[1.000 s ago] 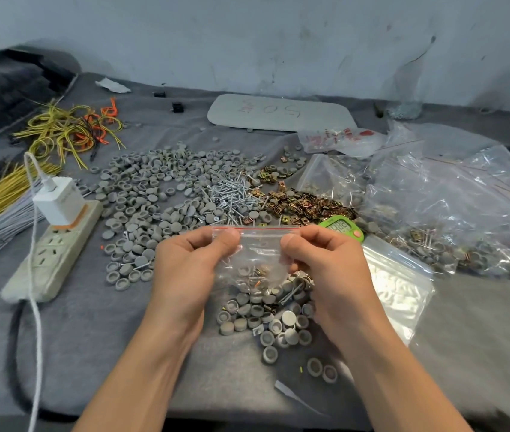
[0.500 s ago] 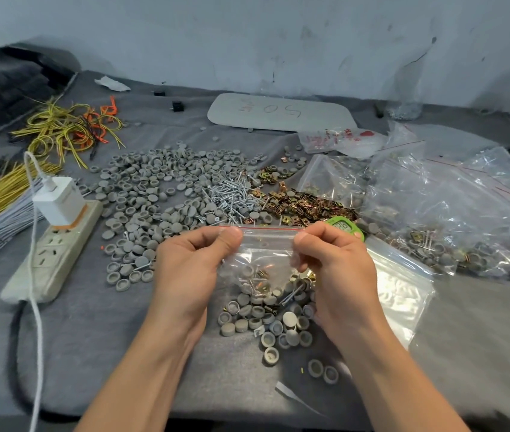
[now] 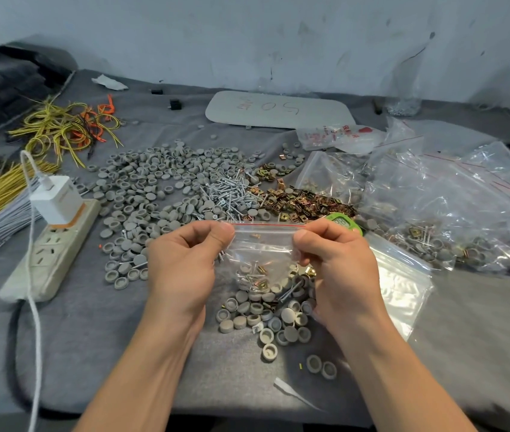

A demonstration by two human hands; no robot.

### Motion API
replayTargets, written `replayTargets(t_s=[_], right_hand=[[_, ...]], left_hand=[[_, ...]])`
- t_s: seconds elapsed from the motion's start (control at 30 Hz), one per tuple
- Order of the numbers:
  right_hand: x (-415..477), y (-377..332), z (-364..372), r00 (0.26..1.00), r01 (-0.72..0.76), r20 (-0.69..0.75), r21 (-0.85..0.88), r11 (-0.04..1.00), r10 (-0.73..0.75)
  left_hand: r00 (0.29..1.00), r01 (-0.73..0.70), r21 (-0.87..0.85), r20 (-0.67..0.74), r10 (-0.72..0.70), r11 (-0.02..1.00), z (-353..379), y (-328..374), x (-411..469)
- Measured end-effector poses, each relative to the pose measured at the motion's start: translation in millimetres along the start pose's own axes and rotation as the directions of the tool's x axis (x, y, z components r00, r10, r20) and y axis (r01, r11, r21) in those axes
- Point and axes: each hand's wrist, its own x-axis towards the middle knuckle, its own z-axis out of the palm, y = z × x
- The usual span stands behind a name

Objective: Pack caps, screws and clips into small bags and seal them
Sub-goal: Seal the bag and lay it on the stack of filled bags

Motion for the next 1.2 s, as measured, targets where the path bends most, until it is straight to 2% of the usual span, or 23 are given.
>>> replayTargets(t_s=[0.13, 0.3, 0.4, 0.5, 0.63, 0.73, 0.87, 1.0, 1.13, 1.2], right_hand=[[0.2, 0.9, 0.0, 0.999, 0.049, -0.011, -0.05, 0.998, -0.05], [-4.0, 4.5, 7.7, 0.992, 0.081, 0.111, -0.145, 0.986, -0.065], [-5.2, 6.3, 11.4, 0.993, 0.079, 0.101, -0.132, 0.988, -0.066], [-8.5, 6.0, 17.8, 0.992, 0.065, 0.12, -0.13, 0.989, -0.05], [-8.9, 6.9, 21.4, 0.995, 0.047, 0.099, -0.138, 0.989, -0.033], [-8.1, 5.0, 19.4, 0.996, 0.041, 0.084, -0.147, 0.988, -0.029], [-2.3, 2.9, 11.3, 1.0, 0.004, -0.013, -0.095, 0.995, -0.006], [2.3, 3.1, 6.3, 0.998, -0.055, -0.002, -0.064, 0.996, 0.055], [3.5, 3.3, 5.2, 0.999, -0.034, 0.009, -0.015, 0.999, 0.034], [3.7, 1.9, 5.2, 0.998, -0.023, 0.062, -0.021, 1.0, 0.024]], left_hand=[[0.998, 0.011, 0.015, 0.062, -0.012, 1.0, -1.5, -0.4, 1.3], [0.976, 0.112, 0.0, 0.186, -0.11, 0.994, 1.9, 0.7, -4.1], [0.982, 0.115, 0.022, 0.15, -0.117, 0.993, 8.7, -2.2, -5.4], [0.992, 0.017, 0.124, 0.125, -0.033, 0.992, 13.0, -6.6, -5.0], [0.993, -0.019, 0.165, 0.116, 0.0, 0.986, 15.9, -8.0, -7.0], [0.99, 0.018, 0.122, 0.135, -0.034, 0.992, 13.2, -3.3, -7.6], [0.993, 0.097, -0.006, 0.061, -0.097, 0.995, 4.2, 3.7, -3.7], [0.997, 0.058, 0.018, 0.051, -0.058, 0.998, 1.4, 3.5, 0.0], [0.997, 0.014, -0.009, 0.075, -0.013, 1.0, 1.5, 1.9, 0.1], [0.998, -0.021, -0.027, 0.066, 0.023, 0.999, 0.9, 3.4, 1.1]])
